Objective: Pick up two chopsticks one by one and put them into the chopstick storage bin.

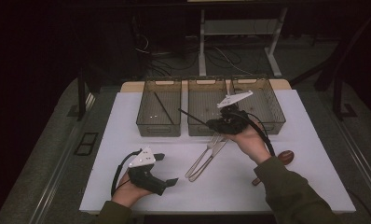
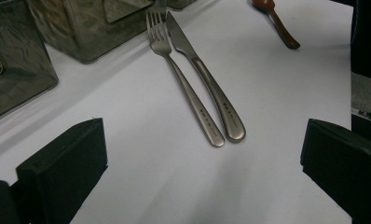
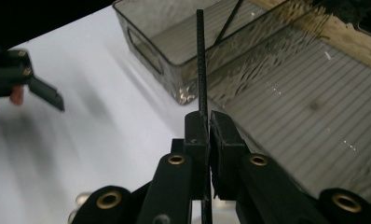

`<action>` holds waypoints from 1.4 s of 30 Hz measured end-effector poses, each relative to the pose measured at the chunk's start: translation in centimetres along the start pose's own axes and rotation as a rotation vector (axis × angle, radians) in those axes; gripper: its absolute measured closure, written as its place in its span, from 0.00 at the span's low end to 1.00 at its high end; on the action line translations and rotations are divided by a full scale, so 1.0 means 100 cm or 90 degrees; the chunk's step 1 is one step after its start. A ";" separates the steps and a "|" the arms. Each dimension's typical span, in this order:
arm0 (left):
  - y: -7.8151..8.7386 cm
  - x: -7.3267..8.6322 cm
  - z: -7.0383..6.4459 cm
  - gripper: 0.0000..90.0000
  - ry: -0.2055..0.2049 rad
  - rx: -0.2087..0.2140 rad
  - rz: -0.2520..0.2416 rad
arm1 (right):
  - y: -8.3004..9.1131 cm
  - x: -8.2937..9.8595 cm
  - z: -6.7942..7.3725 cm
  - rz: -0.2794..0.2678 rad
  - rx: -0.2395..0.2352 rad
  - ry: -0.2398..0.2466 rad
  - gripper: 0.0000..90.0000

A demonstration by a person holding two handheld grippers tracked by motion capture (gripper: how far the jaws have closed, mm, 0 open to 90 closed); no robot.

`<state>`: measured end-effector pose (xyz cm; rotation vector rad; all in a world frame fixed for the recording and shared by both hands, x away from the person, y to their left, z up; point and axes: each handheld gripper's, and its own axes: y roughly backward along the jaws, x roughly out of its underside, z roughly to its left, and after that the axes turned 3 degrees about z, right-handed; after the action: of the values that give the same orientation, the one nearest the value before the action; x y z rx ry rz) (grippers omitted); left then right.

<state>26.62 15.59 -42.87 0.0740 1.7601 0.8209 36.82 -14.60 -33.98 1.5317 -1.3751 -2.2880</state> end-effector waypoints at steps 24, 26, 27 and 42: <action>0.000 -0.001 0.004 0.00 0.000 0.002 -0.008 | -0.086 -0.080 0.004 0.042 0.020 -0.038 0.95; 0.000 -0.001 0.004 0.00 -0.001 0.004 -0.009 | -0.094 -0.085 0.003 0.046 0.024 -0.044 0.95; 0.000 -0.001 0.004 0.00 0.000 0.004 -0.011 | -0.098 -0.087 0.003 0.048 0.025 -0.046 0.95; 0.002 -0.001 0.005 0.00 0.003 0.014 -0.022 | -0.160 -0.113 0.009 0.078 0.036 -0.067 0.94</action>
<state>27.04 15.96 -42.68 0.0564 1.7704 0.7766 48.24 1.13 -36.97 1.3184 -1.5252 -2.3050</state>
